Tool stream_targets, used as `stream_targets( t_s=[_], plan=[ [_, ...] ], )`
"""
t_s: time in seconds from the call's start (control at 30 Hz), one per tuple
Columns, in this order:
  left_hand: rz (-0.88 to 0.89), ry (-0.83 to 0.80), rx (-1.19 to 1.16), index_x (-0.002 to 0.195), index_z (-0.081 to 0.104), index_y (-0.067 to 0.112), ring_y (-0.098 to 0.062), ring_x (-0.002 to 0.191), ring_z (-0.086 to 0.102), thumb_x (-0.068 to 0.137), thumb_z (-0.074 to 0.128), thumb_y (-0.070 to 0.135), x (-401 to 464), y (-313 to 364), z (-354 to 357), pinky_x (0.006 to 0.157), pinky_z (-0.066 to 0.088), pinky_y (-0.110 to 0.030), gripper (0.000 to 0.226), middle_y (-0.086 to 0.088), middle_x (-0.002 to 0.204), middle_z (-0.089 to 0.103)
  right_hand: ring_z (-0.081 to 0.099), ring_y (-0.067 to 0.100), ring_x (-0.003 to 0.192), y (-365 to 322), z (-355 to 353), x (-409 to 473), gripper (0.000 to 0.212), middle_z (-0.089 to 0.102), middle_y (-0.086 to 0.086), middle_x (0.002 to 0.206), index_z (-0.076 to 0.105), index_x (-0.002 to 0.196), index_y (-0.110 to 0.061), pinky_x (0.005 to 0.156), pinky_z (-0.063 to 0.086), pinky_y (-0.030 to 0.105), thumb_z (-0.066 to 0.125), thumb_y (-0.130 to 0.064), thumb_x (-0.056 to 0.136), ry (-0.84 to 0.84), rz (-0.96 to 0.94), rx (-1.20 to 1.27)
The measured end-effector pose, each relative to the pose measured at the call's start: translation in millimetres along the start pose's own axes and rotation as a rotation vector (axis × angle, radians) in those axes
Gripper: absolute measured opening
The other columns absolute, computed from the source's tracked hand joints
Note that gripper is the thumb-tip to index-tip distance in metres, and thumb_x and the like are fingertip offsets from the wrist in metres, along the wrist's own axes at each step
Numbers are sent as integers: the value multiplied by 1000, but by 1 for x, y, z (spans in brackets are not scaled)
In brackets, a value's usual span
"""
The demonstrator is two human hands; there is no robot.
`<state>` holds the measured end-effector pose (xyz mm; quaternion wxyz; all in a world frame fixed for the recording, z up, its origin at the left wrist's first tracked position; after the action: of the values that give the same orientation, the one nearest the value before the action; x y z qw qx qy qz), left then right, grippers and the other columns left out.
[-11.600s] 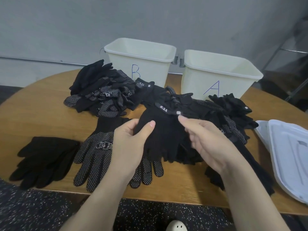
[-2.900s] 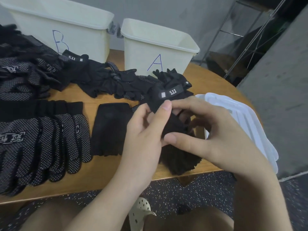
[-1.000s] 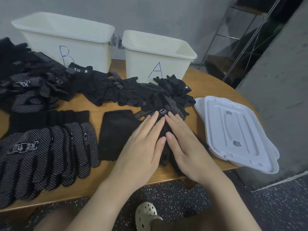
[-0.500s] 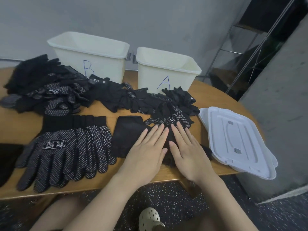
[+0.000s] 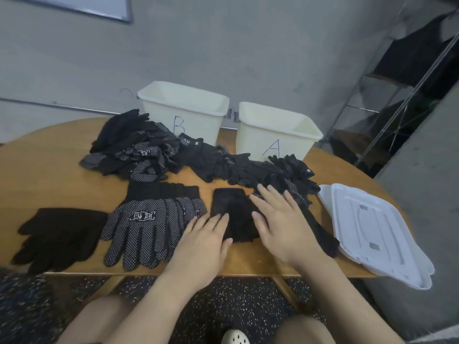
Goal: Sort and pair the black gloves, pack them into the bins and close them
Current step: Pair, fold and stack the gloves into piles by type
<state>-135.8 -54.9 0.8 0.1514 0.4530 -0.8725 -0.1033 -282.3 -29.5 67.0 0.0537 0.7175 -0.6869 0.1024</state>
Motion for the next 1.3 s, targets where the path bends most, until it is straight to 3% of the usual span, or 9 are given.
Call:
stream_targets(
  t_s=[0.07, 0.17, 0.3, 0.47, 0.8, 0.93, 1.07, 1.3],
  plan=[
    [35, 21, -40, 165, 16, 28, -15, 156, 17, 110, 33, 41, -1, -1, -2, 128, 4, -34, 59, 10, 168, 28, 15, 15, 158, -27, 25, 10, 51, 23, -1, 170, 37, 159, -25, 128, 6, 33, 31, -40, 111, -80, -43, 44],
    [24, 77, -67, 164, 22, 25, -11, 156, 16, 110, 35, 37, -2, -12, -14, 126, -2, -28, 57, 9, 168, 30, 8, 17, 159, -37, 58, 21, 53, 14, 0, 172, 28, 162, -28, 126, 14, 36, 27, -43, 111, -187, 38, 111],
    [-98, 153, -3, 164, 23, 25, -14, 158, 15, 108, 34, 42, -10, -47, -33, 128, -4, -31, 59, 5, 168, 28, 8, 20, 159, -37, 80, 23, 55, 14, 2, 172, 26, 163, -28, 129, 9, 38, 24, -46, 111, -223, 80, 63],
    [-277, 86, 22, 165, 18, 24, -22, 160, 3, 107, 30, 56, -23, -102, -38, 129, -3, -38, 67, -3, 173, 12, 25, 20, 154, -38, 76, 31, 53, 30, 0, 167, 39, 156, -30, 126, 20, 38, 37, -46, 107, -210, 107, 37],
    [-283, 85, 5, 165, 14, 29, -19, 160, 3, 105, 24, 63, -43, -111, -42, 129, -1, -37, 70, -1, 174, 7, 50, 20, 127, -48, 59, 48, 43, 50, -6, 137, 58, 134, -25, 110, 38, 39, 55, -44, 97, -221, 76, 24],
    [-284, 82, 24, 165, 17, 29, -21, 159, 7, 104, 24, 63, -43, -107, -44, 129, 2, -40, 70, -3, 174, 10, 57, 22, 114, -94, 34, 88, 30, 59, -2, 123, 68, 117, -19, 99, 47, 40, 57, -38, 97, -81, -27, 58],
    [-289, 104, 50, 163, 23, 29, -24, 158, 9, 103, 22, 64, -40, -110, -48, 129, 2, -44, 69, -3, 173, 15, 56, 22, 116, -153, 14, 150, 27, 60, -1, 124, 68, 122, -19, 99, 47, 41, 60, -30, 98, 1, -179, 208],
    [-288, 105, 1, 164, 11, 32, -26, 159, -8, 101, 18, 66, -32, -126, -41, 128, -10, -47, 72, -6, 174, -2, 49, 26, 129, -239, 4, 245, 37, 55, 3, 139, 62, 137, -15, 110, 40, 43, 60, -24, 101, 49, -429, 280]
  ],
)
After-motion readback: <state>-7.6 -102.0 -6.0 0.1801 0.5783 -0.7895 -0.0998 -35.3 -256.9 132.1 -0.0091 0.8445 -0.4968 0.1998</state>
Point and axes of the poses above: each hand's wrist, its own x-axis towards the middle knuckle, its own z-axis out of the palm, y = z × x, the point moved 9 cm from there along x, towards the middle knuckle
